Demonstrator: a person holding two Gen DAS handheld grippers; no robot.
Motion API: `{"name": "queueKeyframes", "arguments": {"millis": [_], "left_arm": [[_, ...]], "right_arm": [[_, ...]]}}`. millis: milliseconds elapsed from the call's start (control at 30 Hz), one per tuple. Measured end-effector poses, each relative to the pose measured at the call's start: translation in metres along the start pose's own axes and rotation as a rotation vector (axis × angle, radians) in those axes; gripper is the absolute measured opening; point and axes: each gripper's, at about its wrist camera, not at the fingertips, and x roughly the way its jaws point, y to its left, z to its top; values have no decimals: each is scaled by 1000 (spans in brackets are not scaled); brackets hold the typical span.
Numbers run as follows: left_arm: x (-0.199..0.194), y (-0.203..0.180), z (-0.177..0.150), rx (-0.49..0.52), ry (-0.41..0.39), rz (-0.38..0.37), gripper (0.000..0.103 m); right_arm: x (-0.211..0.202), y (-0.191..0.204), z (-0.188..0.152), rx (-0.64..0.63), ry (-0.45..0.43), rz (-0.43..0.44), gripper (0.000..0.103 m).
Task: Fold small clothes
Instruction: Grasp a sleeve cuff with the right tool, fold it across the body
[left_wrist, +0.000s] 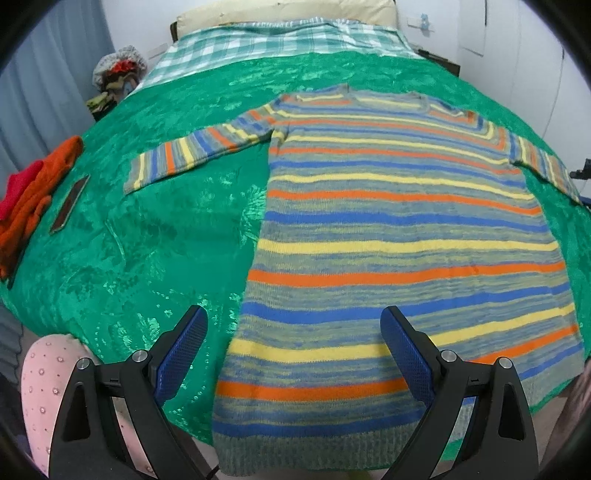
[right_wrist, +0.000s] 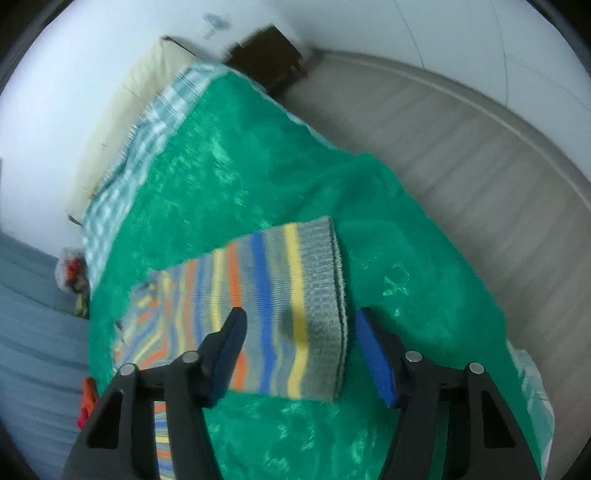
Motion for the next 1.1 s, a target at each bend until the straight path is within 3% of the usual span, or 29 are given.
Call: {"name": "queueKeyframes", "arguments": {"millis": [33,67,133,233,333,467,600,667,700,733,767,833,900,1033,1100], "left_arm": [[2,0,-1,-3,8,0,96],[3,0,-2,-8,16,-1,96],[5,0,-2,-17,28,-7,96],[4,0,-3,-21,21,-7,96],[2,-1,-3,-21,13,-19,96],[1,-5,-4,-4,5,-30,96],[-5,-5,-3,13,-20,-24,96],[-5,-3,-3,10,-20,-29,96],[-4,-2,-4,4,-12,-35,96],[-3,-1,-4,-2,-3,-40,96],[-3,1,-4,-7,3,-42,96],[-3,3,-5,-22,6,-42,96],[-4,6,-5,-38,2,-51,96],[-1,3,-3,-37,8,-58,96],[0,0,-3,-27,9,-57,96]], "right_arm": [[6,2,0,-22,17,-14,26],[13,4,-2,-49,36,-41,6],[19,6,-4,-80,53,-66,5],[4,28,-7,-152,-26,-185,5],[-19,85,-14,-329,-107,-260,5],[-41,192,-34,-533,-133,-120,5],[-26,304,-77,-695,-64,99,5],[-7,334,-98,-728,-7,169,12],[14,350,-108,-728,49,219,24],[31,356,-113,-710,100,236,66],[41,359,-113,-694,122,241,79],[50,351,-116,-671,116,277,78],[47,336,-113,-659,88,241,78],[49,299,-100,-681,40,7,73],[56,270,-95,-649,64,-51,67]]}}
